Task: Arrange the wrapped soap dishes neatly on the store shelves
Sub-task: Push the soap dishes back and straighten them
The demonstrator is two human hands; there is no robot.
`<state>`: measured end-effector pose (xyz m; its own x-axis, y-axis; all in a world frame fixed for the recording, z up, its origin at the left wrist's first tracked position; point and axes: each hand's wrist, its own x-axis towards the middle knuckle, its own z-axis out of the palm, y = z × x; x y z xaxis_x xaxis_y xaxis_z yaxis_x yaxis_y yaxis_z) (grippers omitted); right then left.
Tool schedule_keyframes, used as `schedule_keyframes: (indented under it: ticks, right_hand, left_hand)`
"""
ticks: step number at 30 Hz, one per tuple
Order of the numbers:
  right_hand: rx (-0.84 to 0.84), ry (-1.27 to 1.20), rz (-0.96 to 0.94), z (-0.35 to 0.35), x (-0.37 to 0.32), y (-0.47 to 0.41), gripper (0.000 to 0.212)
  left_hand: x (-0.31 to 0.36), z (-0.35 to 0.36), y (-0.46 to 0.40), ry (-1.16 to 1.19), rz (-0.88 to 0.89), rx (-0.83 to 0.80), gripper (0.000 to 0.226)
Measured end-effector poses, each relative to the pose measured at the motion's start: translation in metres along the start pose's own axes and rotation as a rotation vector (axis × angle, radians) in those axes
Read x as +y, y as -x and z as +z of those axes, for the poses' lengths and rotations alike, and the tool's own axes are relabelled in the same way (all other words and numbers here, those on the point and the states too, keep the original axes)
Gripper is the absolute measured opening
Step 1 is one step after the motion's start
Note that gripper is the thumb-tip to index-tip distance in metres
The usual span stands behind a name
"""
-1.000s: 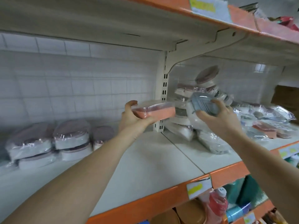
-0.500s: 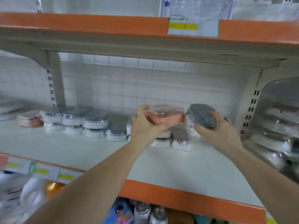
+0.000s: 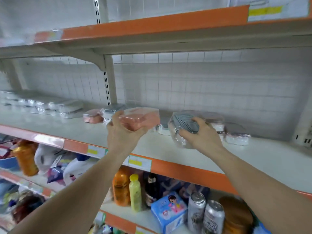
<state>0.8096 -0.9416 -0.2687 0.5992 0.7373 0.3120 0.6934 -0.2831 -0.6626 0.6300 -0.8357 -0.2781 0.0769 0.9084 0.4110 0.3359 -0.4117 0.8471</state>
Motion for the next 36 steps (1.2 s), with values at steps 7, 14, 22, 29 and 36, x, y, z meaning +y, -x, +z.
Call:
schedule_keyframes:
  ticks: [7, 14, 22, 29, 36]
  right_hand:
    - [0.111, 0.182, 0.048, 0.06, -0.041, -0.041, 0.072]
    - [0.206, 0.461, 0.154, 0.113, -0.063, -0.09, 0.07]
    - [0.195, 0.576, 0.214, 0.125, -0.064, -0.129, 0.07]
    - [0.106, 0.514, 0.253, 0.136, -0.047, -0.173, 0.065]
    - [0.019, 0.822, 0.25, 0.155, -0.036, -0.18, 0.06]
  left_hand:
    - [-0.043, -0.032, -0.067, -0.002, 0.077, -0.057, 0.089]
    - [-0.087, -0.032, -0.135, 0.023, 0.129, -0.182, 0.091]
    - [-0.092, -0.017, -0.178, 0.093, 0.151, -0.234, 0.087]
    - [-0.091, -0.003, -0.195, 0.055, 0.151, -0.22, 0.087]
    - [-0.084, 0.004, -0.2, 0.038, 0.155, -0.197, 0.087]
